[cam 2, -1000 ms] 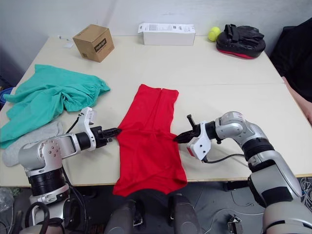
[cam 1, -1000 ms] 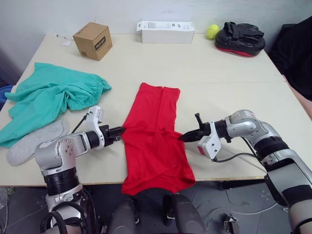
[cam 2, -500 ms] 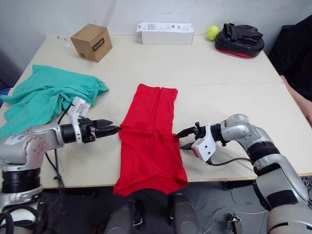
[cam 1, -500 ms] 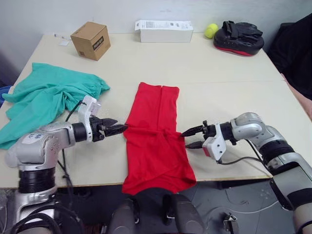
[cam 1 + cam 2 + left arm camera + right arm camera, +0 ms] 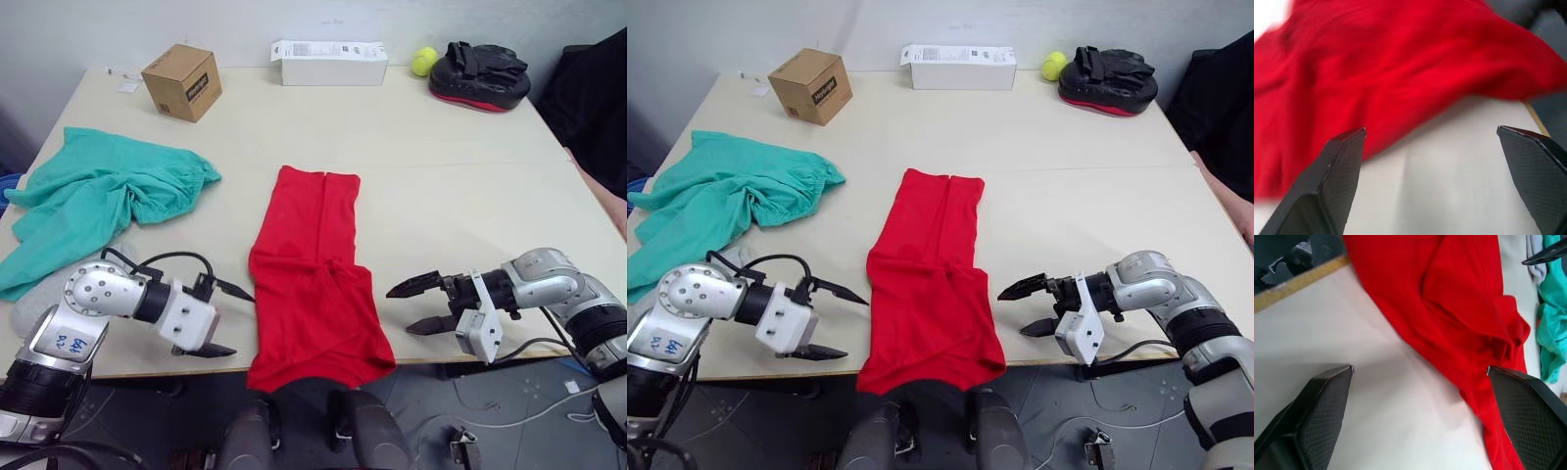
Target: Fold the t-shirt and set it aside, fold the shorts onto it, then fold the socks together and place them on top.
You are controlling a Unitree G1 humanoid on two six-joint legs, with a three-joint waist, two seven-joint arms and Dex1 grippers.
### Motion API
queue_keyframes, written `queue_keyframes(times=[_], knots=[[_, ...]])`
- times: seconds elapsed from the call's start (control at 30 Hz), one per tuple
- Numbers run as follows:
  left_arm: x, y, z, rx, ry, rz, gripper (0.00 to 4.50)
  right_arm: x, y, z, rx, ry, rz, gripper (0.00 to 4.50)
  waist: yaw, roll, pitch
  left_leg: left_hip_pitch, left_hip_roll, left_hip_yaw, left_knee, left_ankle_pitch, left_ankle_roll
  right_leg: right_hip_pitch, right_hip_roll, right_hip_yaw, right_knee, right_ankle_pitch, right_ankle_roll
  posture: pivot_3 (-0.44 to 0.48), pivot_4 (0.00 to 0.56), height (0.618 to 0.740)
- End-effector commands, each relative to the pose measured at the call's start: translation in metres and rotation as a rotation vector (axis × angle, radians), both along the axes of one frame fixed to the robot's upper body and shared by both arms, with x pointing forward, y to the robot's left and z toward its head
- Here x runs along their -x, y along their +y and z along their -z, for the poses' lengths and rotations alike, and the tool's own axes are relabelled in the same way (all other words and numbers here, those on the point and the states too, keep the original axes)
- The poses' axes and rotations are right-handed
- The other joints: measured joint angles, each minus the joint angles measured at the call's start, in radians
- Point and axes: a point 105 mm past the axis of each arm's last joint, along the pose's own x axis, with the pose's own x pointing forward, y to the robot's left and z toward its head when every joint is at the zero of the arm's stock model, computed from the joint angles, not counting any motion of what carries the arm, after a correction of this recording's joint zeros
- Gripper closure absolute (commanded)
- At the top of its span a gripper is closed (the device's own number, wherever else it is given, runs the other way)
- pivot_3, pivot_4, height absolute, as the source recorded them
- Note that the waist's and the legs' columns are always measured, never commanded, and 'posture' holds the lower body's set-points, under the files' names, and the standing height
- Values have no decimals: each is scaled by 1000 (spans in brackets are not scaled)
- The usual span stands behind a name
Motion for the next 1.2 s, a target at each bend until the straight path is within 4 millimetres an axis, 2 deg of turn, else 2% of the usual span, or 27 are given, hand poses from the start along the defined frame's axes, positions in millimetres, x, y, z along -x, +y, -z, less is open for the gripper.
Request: queue_keyframes(times=[0.03,0.33,0.47,0.57,0.77,0.83,0.93,1.1,1.2], knots=[[-3,-12,-3,26,-131,113,0,11,3,4,-3,-2,-47,38,2,0,0,0,0,0,0,0,1,0,0,0,0,0,0,0,150,740],[-11,-31,15,48,-218,208,0,19,17,17,-15,9,-90,38,4,3,-2,1,0,0,2,-3,9,3,0,0,-2,1,3,0,150,740],[-15,-33,24,39,-216,213,918,21,29,19,-40,15,-107,0,4,6,-3,2,0,0,2,-3,10,4,0,0,-2,2,3,0,150,740],[-19,-36,27,34,-225,214,1880,22,35,23,-25,18,-116,619,6,7,-4,2,0,0,2,-2,11,4,0,0,-1,2,3,0,150,740],[-21,-37,31,28,-212,212,3833,19,42,26,-18,58,-70,2710,10,7,-4,2,0,0,2,-2,12,4,0,0,-1,3,3,0,150,740],[-19,-36,33,32,-179,196,4497,21,43,25,-22,96,-49,3546,11,7,-4,2,0,0,2,-2,12,4,0,0,-1,3,3,0,150,740],[-17,-36,33,51,-119,156,4500,25,44,22,-35,161,-18,4461,15,7,-4,2,0,0,1,-2,12,4,0,0,-1,3,3,0,150,740],[-5,-34,19,113,56,67,4500,25,52,-3,-134,346,107,4461,16,7,-4,0,0,0,1,-2,12,3,0,0,-1,3,3,0,150,740],[15,-29,14,107,209,39,4500,35,50,-13,-148,487,154,4461,20,7,-4,0,1,-1,1,-2,12,2,0,0,-1,3,3,0,150,740]])
